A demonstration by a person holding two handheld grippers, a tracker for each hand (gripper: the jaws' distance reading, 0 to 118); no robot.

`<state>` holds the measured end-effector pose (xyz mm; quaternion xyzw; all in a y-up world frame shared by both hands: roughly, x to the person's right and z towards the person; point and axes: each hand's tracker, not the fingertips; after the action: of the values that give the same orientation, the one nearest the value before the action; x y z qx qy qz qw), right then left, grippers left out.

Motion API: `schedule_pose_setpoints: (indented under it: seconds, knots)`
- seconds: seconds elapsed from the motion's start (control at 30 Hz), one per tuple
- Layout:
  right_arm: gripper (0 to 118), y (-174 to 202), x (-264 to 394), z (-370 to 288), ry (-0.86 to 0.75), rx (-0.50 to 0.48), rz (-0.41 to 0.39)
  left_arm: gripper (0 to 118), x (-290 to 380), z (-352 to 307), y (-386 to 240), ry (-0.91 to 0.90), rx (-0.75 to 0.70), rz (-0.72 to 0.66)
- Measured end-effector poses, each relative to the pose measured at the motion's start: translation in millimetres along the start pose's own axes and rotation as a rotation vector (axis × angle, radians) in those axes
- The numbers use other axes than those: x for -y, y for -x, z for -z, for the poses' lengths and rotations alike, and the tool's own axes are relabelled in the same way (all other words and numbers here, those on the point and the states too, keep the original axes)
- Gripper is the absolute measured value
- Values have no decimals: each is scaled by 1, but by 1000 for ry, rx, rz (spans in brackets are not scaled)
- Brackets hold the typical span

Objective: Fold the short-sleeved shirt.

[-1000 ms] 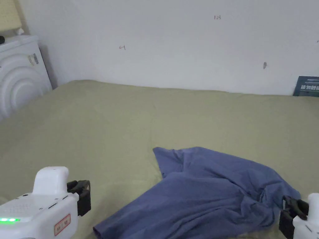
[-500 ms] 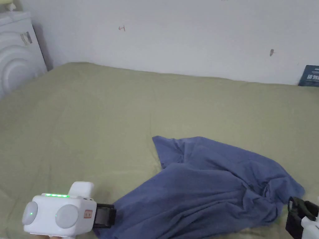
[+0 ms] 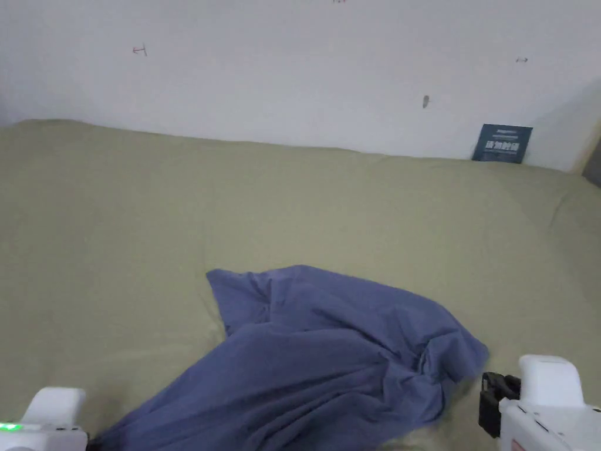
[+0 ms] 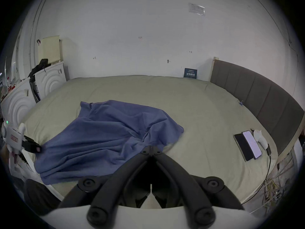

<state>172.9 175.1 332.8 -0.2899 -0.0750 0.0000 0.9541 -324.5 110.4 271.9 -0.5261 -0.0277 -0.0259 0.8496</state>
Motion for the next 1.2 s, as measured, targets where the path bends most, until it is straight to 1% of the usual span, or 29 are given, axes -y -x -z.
schedule_pose_setpoints:
  seconds: [0.1,0.2,0.3,0.33,0.37,0.4,0.43,0.47,0.5,0.53,0.57,0.6,0.63,0.7,0.73,0.77,0.8,0.83,0.87,0.9,0.93,0.97,1.03,1.07,1.13,1.17,1.2]
  knots:
    - [0,-23,-18,36,30,50,-30,2,1,-4,-1,-4,16,-29]
    - [0,-47,-42,85,79,62,-27,2,0,-7,-4,0,24,-27]
    - [0,-67,-62,141,170,55,13,2,2,-10,-11,-2,18,-11]
    - [0,-73,-66,159,214,25,23,2,-1,-9,-8,0,18,-13]
    - [7,-77,-68,176,267,3,33,2,-2,-9,-9,2,19,-16]
    - [36,-80,-70,189,308,-3,36,2,-1,-9,-9,4,21,-21]
    - [80,-82,-69,202,349,-16,51,2,-1,-9,-11,5,22,-27]
    - [118,-83,-67,211,387,-33,61,2,-4,-7,-8,7,23,-27]
    - [111,-83,-63,221,441,-37,58,2,-4,-7,-10,6,22,-25]
    - [104,-82,-60,217,364,8,31,2,-3,-7,-11,6,20,-26]
    - [104,-76,-58,222,402,-3,1,2,-4,-6,-11,6,20,-28]
    - [105,-72,-57,225,430,12,-45,2,-5,-4,-8,5,19,-29]
    - [105,-69,-54,229,447,20,-67,2,-5,-3,-8,6,19,-30]
    - [105,-66,-41,235,476,24,-75,2,-5,-4,-9,6,20,-37]
    - [103,-65,-41,233,465,23,-61,2,-6,-1,-5,7,23,-42]
    - [97,-64,-42,231,472,13,-39,2,-6,-1,-5,7,25,-48]
    - [80,-65,-49,232,489,-43,10,2,-6,-2,-5,7,27,-54]
    - [54,-61,-54,223,464,-52,5,2,-7,-3,-4,8,29,-61]
    - [4,-55,-57,216,441,-51,-28,2,-7,-3,-1,9,32,-70]
    - [3,-47,-62,204,402,-11,-86,2,-8,-6,1,12,36,-84]
    - [3,-47,-72,192,392,-33,-105,2,-10,-11,3,12,44,-95]
    - [3,-47,-79,180,378,-43,-101,2,-12,-18,6,-11,52,-134]
    - [3,-52,-104,145,278,-26,-77,2,-20,-47,18,-94,69,-177]
    - [3,-65,-111,136,245,-41,-48,2,-25,-62,23,-132,68,-192]
    - [3,-78,-140,99,168,-40,-30,2,-41,-102,35,-214,53,-192]
    - [3,-83,-152,83,143,-44,-34,2,-49,-121,38,-262,29,-182]
    - [3,-77,-163,54,102,-52,-36,2,-58,-141,42,-298,8,-164]
